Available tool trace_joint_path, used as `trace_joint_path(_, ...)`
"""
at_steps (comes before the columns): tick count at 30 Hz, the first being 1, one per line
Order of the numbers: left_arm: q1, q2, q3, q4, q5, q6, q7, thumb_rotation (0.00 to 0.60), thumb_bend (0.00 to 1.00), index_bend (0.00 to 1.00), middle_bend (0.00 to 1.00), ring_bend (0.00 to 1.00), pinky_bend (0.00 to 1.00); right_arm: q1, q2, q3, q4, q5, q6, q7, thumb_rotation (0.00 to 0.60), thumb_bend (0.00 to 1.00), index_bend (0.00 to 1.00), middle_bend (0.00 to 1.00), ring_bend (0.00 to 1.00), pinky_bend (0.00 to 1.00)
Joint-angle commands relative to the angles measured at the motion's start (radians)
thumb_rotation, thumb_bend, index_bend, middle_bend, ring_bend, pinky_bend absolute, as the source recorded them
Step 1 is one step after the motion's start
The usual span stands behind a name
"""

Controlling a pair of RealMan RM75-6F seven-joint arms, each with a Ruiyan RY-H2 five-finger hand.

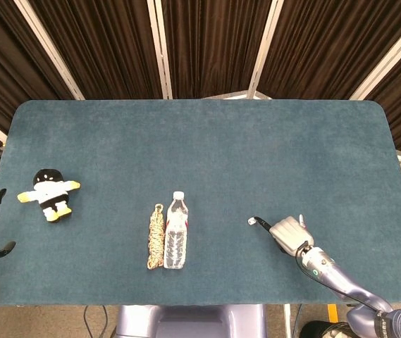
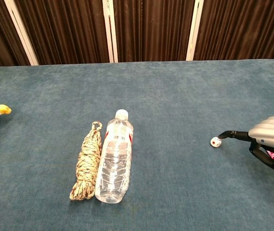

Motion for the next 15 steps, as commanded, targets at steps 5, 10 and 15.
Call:
trace_joint_path(5, 0.0, -0.002, 0.002, -0.003, -0.001, 0.002, 0.005, 0.6, 0.0, 0.0, 0.0, 0.0, 0.0, 0.002, 0.001, -0.01, 0.015, 0.023, -0.005, -0.011, 0.6, 0.81, 0.0, 0.7, 0.81, 1.0)
trace_joint_path(10, -0.001, -0.002, 0.003, -0.003, 0.0, 0.003, 0.007, 0.6, 0.0, 0.0, 0.0, 0.0, 0.0, 0.0, -0.001, -0.004, 0.047, 0.054, -0.001, -0.002, 0.6, 0.81, 0.0, 0.7, 0.81, 1.0)
trace_joint_path(15, -0.001, -0.001, 0.003, -0.004, 0.0, 0.005, 0.004, 0.6, 0.0, 0.0, 0.0, 0.0, 0.0, -0.004, 0.023, 0.008, 0.03, 0.048, 0.042, 0.028, 0.6, 0.81, 0.0, 0.7, 0.81, 1.0)
